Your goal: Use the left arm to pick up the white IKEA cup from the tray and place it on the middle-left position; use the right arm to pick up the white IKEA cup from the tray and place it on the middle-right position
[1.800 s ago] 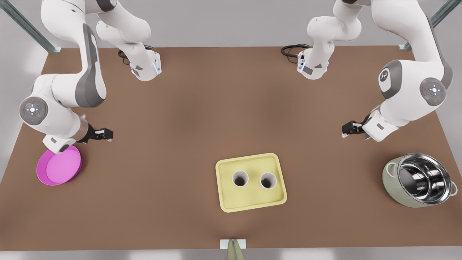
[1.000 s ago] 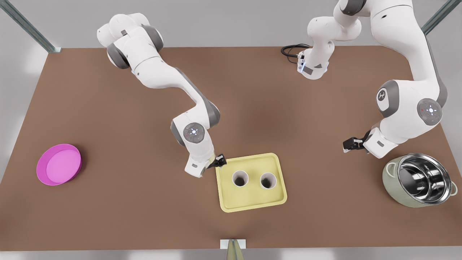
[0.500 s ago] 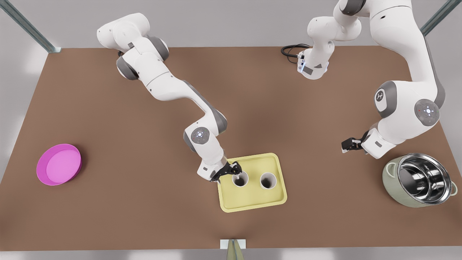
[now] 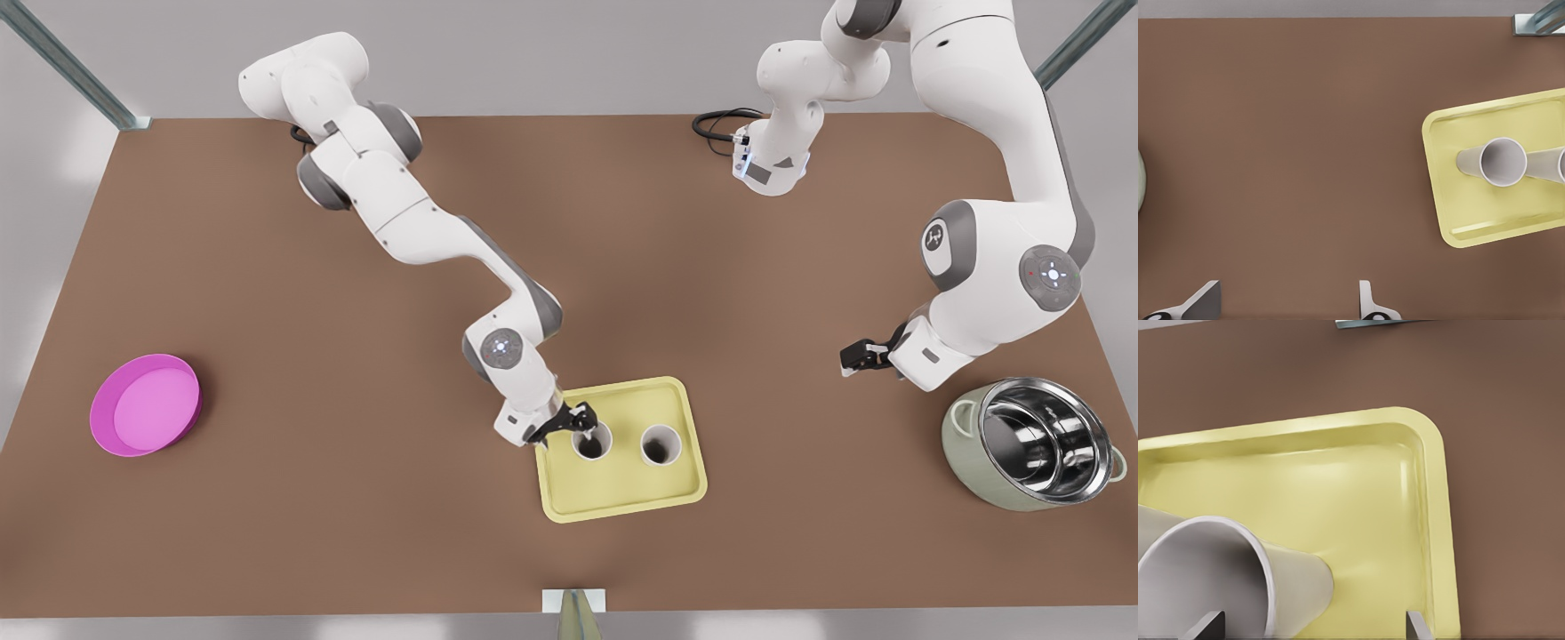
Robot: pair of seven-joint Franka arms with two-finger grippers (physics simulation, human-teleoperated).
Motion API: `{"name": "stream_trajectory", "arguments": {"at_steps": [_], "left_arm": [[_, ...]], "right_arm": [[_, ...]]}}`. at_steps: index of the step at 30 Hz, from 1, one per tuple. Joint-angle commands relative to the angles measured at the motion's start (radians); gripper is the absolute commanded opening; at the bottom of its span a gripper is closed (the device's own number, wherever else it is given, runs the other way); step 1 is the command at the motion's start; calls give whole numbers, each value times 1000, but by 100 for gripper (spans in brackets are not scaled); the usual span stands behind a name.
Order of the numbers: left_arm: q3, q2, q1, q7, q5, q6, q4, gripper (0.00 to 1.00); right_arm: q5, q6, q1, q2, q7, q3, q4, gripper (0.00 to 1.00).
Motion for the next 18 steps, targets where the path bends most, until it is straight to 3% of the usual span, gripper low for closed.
{"name": "stream_trajectory", "arguments": {"at_steps": [1, 2, 4, 8, 11, 13, 16, 18], "left_arm": [[0, -1, 0, -2, 1, 0, 1, 100], [0, -1, 0, -2, 1, 0, 1, 100], [0, -1, -1, -2, 1, 0, 1, 100], [0, -1, -1, -2, 1, 0, 1, 100], [0, -1, 0, -2, 1, -2, -1, 100], [0, -1, 0, -2, 1, -2, -1, 100], [-2, -1, -6, -23, 1, 0, 1, 100], [-20, -4, -18, -78, 2, -2, 4, 100]], "right_arm": [[2, 4, 1, 5, 38, 8, 0, 100], [25, 4, -1, 9, 44, 8, -1, 76], [85, 4, 1, 15, 35, 9, -1, 51], [86, 4, -2, 15, 37, 9, -1, 38], [89, 1, -18, 9, 38, 9, -1, 37], [89, -7, -21, -4, 40, 8, -1, 26], [89, -35, -35, -33, 40, 9, -1, 2], [89, -119, -58, -85, 37, 9, -1, 0]]}}
